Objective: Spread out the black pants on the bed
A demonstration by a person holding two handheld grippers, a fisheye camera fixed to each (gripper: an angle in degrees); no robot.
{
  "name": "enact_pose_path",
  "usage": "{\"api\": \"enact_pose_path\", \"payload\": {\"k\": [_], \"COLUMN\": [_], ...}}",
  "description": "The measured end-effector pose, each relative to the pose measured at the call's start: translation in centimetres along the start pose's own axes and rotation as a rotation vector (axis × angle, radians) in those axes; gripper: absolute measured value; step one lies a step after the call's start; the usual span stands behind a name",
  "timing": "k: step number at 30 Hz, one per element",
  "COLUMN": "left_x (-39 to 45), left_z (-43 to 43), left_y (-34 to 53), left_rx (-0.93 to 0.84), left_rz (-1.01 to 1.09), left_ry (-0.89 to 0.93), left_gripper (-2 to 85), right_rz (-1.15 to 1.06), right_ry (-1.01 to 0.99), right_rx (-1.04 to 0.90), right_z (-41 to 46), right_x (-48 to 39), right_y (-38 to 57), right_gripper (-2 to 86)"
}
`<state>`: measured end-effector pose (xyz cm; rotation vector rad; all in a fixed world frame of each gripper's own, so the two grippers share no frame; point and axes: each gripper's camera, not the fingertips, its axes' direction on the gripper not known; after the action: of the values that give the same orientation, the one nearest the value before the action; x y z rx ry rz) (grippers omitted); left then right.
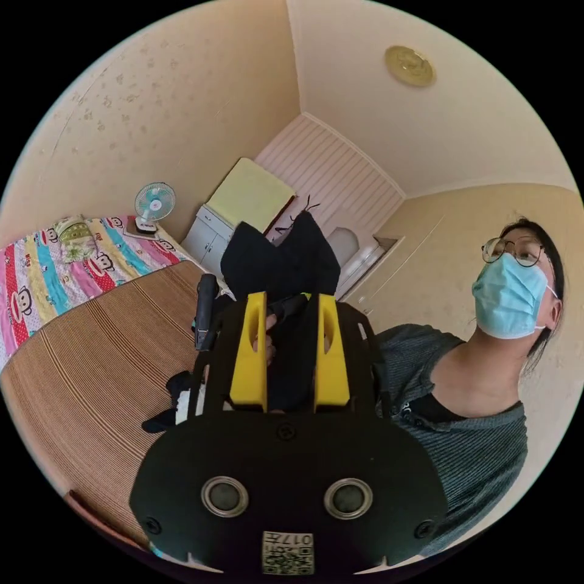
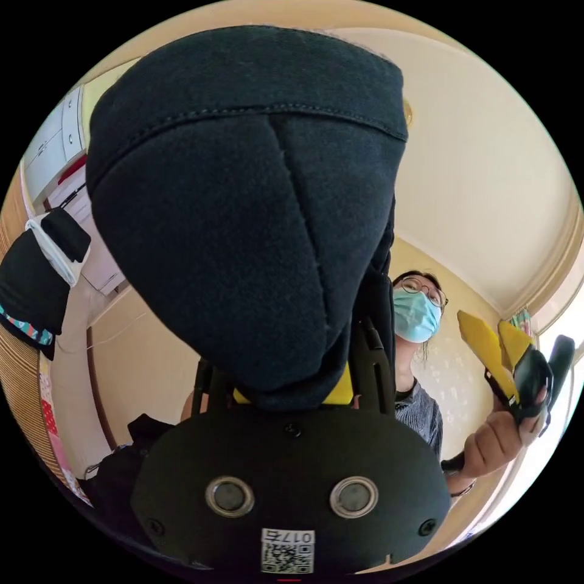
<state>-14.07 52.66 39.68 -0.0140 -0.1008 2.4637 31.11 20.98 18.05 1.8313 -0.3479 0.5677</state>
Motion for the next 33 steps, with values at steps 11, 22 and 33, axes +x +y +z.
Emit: {"api": "enact_pose_path", "payload": {"k": [11, 22, 33], "left_x": [-7.6, -9.7, 0.0], "left_z": [1.7, 4.0, -3.3], "left_y": [-3.1, 1.2, 6.1], "left_rx": [-0.006, -0.062, 0.465], "left_rz": [-0.473, -0.497, 0.118], "left_ry": [0.067, 0.327, 0.399], "left_gripper": [16.9, 6.5, 4.5], "right_rz": [0.391, 0.704, 0.047], "right_ry": [0.151, 0.49, 2.136], "right_rx": [0.001, 0.005, -0.384], "right_z": [2.2, 1.9, 21.8], "right_x": [6.8, 10.6, 0.6], "right_y": [10.5, 18.4, 11.0], "right_gripper": [18.3, 19.2, 3.1]}}
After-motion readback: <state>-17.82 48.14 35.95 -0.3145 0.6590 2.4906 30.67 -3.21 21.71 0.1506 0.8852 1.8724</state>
